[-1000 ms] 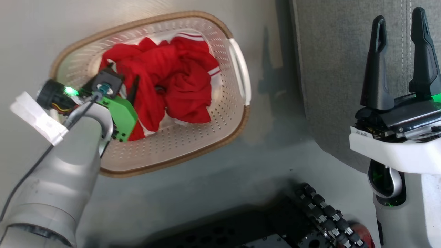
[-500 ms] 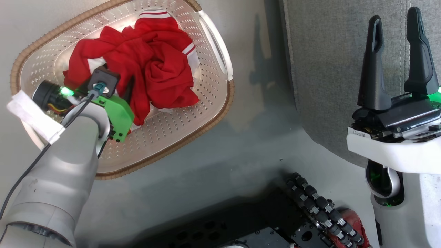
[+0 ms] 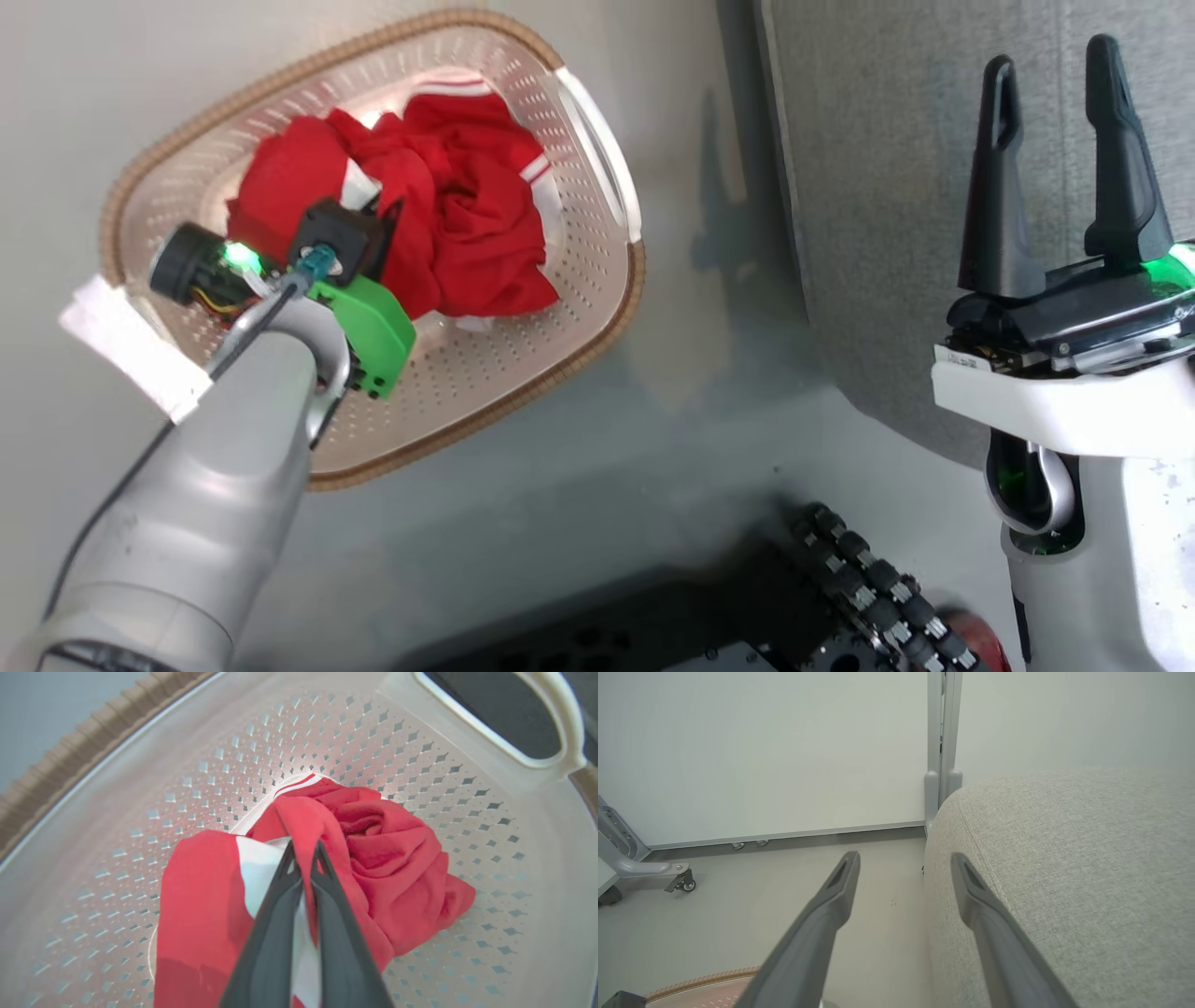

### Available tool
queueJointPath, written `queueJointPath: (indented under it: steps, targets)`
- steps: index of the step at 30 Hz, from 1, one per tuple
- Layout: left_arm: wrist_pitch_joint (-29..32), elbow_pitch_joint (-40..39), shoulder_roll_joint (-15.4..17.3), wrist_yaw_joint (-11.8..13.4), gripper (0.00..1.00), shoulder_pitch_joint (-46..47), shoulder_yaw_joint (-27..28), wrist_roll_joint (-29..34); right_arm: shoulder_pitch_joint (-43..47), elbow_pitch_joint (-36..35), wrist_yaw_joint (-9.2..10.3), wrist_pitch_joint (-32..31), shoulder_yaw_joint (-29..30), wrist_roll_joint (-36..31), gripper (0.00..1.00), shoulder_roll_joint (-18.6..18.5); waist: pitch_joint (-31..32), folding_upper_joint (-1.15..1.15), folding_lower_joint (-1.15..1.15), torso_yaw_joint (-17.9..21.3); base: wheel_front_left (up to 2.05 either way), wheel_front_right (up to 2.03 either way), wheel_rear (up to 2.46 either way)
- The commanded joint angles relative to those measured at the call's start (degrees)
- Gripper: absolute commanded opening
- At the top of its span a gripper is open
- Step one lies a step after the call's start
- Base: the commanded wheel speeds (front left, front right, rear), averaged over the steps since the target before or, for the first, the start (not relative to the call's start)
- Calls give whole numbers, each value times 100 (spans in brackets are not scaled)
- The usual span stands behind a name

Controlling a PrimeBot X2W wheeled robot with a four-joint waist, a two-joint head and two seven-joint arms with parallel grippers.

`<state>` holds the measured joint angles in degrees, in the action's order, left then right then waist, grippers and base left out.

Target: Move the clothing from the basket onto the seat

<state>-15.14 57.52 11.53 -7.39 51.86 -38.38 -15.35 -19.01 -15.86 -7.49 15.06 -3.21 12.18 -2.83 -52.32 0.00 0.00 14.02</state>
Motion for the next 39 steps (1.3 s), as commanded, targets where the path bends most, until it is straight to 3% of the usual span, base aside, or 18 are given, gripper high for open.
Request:
queueJointPath:
  steps: [1,14,23,29,39]
  targets:
    - [-2,-138,-49,-14,0,-169,80,-101,108,42,0,18,31,-60,100,-10,525,0,0,-199,0,0,0]
    - [-1,-1570,-390,-6,0,-1923,860,-145,1002,495,0,18,5,-486,100,-14,2774,0,0,-883,0,0,0]
    - [-2,-2625,-631,44,0,-3142,1614,49,1737,754,0,18,-119,-627,100,-14,4113,0,0,-1073,0,0,0]
    - [-2,-3194,-776,128,0,-3788,2026,135,2194,878,0,18,-215,-676,100,-14,4774,0,0,-1079,0,0,0]
    - [-2,-4208,-842,88,0,-4355,2315,401,2622,918,0,18,-455,-753,100,-13,5286,0,0,-987,0,0,0]
